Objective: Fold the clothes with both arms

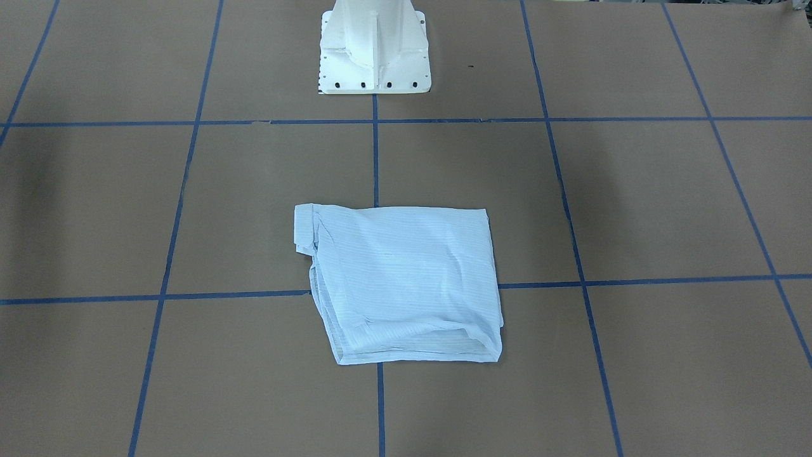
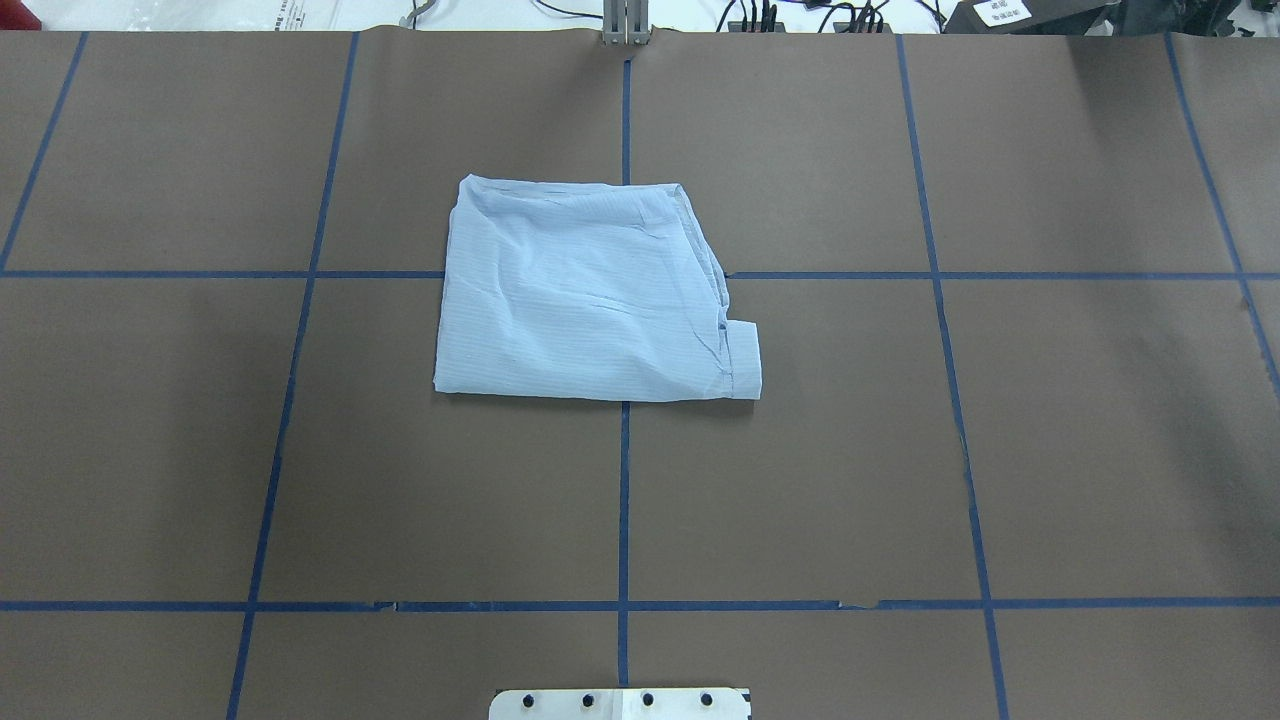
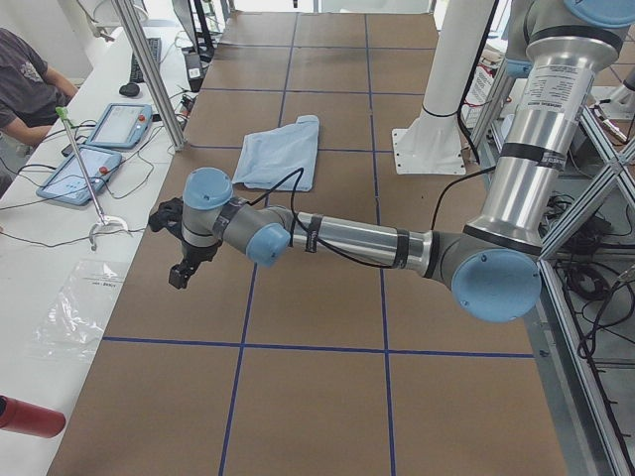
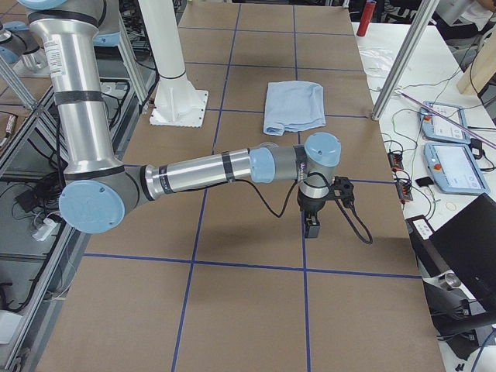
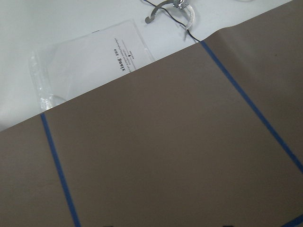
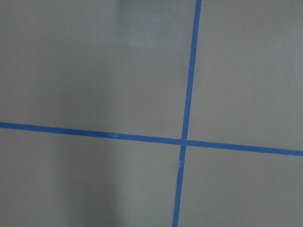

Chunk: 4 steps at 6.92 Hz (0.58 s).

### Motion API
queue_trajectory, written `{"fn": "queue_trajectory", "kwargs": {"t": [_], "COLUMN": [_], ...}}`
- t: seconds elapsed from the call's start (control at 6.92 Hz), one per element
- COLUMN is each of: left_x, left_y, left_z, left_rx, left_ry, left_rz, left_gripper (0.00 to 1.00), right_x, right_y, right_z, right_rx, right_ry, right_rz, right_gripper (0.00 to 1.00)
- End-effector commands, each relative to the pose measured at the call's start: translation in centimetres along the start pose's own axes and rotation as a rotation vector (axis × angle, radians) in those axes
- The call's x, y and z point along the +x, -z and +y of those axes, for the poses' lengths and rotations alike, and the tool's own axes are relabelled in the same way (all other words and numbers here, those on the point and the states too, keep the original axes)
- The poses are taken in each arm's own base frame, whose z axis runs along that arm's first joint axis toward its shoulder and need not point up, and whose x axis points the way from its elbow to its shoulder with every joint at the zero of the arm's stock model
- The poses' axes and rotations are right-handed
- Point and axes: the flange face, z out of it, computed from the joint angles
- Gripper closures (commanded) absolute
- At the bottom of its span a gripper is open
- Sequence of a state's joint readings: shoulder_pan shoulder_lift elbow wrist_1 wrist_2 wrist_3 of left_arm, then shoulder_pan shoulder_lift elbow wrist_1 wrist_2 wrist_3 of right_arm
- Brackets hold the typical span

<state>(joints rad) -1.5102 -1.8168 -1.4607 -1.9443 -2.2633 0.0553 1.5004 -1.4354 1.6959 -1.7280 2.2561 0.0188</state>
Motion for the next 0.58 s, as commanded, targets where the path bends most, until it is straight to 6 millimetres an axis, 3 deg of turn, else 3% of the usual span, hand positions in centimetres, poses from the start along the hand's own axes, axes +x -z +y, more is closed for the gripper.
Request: {"fn": "queue_trajectory", "kwargs": {"t": [0.0,0.14,0.43], "left_x": [-2.9,-3.4,-3.1], "left_y": [0.6,1.0,1.9], "left_z": [4.3,6.6,6.0], "left_rx": [-0.047,-0.036,-0.019], "left_ry": [0.095,0.132,0.122], "left_rz": [0.071,0.142,0.127], "left_gripper": [0.00,0.00,0.00], "right_x": [-0.8,-1.0,-0.3], "right_y": [0.6,0.1,-0.8], "right_z": [0.0,-0.2,0.0], "right_rx": [-0.005,-0.011,-0.025], "right_ry": [0.000,0.005,-0.004], "right_rz": [-0.064,-0.065,-0.069], "right_gripper": [0.00,0.00,0.00]}}
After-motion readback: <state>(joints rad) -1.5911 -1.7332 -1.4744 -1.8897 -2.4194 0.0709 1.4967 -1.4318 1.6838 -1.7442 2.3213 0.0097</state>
